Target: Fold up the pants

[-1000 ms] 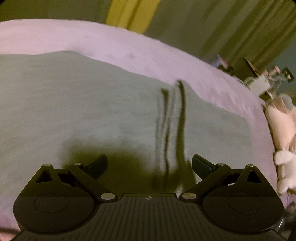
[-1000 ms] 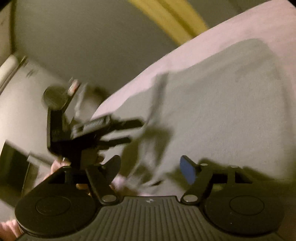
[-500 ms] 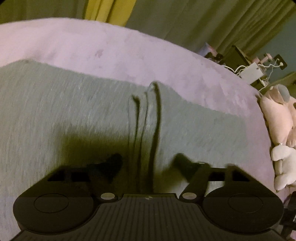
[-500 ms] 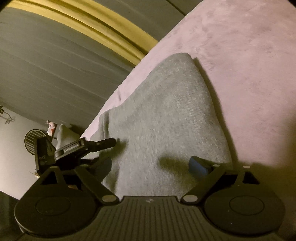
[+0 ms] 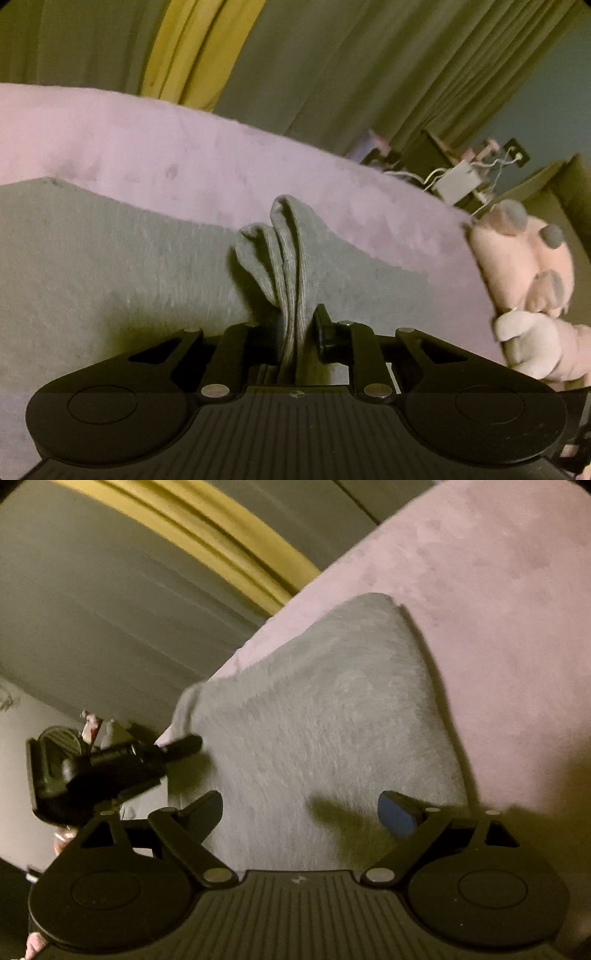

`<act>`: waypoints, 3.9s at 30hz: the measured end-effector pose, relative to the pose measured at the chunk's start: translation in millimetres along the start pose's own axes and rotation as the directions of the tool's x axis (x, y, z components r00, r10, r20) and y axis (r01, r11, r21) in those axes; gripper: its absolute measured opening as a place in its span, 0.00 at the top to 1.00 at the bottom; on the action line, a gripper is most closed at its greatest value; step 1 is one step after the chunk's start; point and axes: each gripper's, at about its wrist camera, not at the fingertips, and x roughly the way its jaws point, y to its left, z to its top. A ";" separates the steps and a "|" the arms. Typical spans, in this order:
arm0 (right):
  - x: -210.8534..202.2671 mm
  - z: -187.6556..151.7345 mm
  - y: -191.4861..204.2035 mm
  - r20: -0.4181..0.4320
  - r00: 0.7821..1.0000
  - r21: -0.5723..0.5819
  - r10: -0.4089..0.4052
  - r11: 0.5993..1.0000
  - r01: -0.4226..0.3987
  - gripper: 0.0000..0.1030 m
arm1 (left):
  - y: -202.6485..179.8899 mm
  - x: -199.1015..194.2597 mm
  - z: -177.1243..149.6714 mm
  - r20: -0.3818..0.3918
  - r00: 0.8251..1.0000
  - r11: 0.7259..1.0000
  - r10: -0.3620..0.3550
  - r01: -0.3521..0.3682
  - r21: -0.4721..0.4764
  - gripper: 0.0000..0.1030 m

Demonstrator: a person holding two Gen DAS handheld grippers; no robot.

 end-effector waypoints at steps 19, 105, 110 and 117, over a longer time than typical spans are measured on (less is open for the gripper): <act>33.7 -8.0 46.2 -0.063 0.998 -0.115 -0.023 0.993 0.015 0.11 | 69.1 -46.6 -15.1 0.139 0.948 0.958 0.288 -0.282 -0.060 0.28; 80.1 -39.7 97.4 -0.067 0.932 -0.512 -0.356 0.814 0.274 0.04 | 321.2 -200.6 -82.6 0.256 0.810 0.675 0.527 -0.216 -0.705 0.59; 67.8 -30.8 87.3 -0.067 0.947 -0.419 -0.316 0.870 0.260 0.05 | 294.4 -215.7 -70.3 0.334 0.780 0.724 0.529 -0.209 -0.657 0.62; 55.4 -24.2 80.8 -0.032 0.954 -0.366 -0.299 0.892 0.267 0.05 | 248.3 -227.2 -50.6 0.391 0.738 0.776 0.549 -0.276 -0.568 0.64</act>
